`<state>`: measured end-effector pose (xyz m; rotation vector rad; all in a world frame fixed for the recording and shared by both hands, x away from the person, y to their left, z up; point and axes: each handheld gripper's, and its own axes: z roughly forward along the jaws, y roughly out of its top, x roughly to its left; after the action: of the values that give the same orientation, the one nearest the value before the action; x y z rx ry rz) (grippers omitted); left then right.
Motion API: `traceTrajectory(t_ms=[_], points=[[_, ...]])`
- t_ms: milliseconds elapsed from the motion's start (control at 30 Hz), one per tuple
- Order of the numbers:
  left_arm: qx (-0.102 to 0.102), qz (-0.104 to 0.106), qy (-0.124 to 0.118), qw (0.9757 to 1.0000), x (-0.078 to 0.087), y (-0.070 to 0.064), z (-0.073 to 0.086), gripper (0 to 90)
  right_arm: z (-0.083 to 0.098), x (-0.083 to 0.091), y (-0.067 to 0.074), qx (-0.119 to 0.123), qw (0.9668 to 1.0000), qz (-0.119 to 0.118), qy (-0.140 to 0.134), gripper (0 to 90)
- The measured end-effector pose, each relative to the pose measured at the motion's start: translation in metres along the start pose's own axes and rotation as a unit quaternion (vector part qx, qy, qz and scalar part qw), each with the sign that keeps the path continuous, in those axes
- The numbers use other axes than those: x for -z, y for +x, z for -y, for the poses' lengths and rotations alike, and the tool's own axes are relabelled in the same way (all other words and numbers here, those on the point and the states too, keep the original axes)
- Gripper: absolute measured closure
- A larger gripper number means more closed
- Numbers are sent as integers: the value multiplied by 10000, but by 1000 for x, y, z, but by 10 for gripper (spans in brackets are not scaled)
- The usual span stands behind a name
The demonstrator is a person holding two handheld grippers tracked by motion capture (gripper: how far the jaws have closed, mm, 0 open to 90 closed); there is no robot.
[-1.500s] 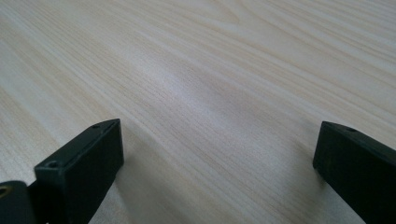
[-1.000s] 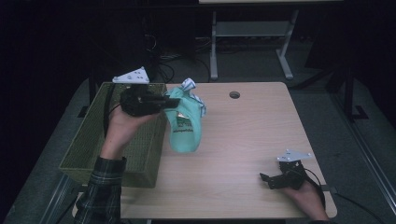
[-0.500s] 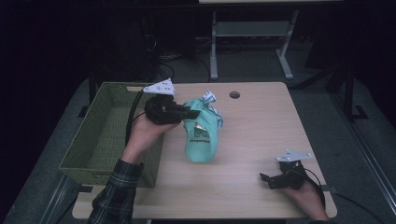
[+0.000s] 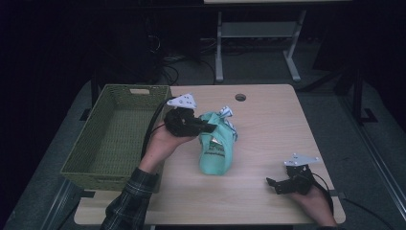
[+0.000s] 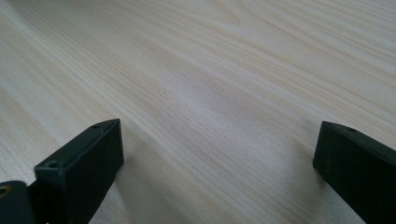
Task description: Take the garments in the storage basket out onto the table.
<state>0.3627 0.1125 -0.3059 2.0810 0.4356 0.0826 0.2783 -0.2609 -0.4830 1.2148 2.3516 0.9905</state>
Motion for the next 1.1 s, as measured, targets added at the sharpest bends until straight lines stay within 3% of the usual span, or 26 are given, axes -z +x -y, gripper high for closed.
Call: traceTrajectory(t_ms=[767,1100], points=[[-158,126,368,9991,-56,-6,16,828,0,0,0,10,10000,3,0,15],[-148,205,838,9962,-93,-7,37,825,0,0,0,15,10000,4,0,15]])
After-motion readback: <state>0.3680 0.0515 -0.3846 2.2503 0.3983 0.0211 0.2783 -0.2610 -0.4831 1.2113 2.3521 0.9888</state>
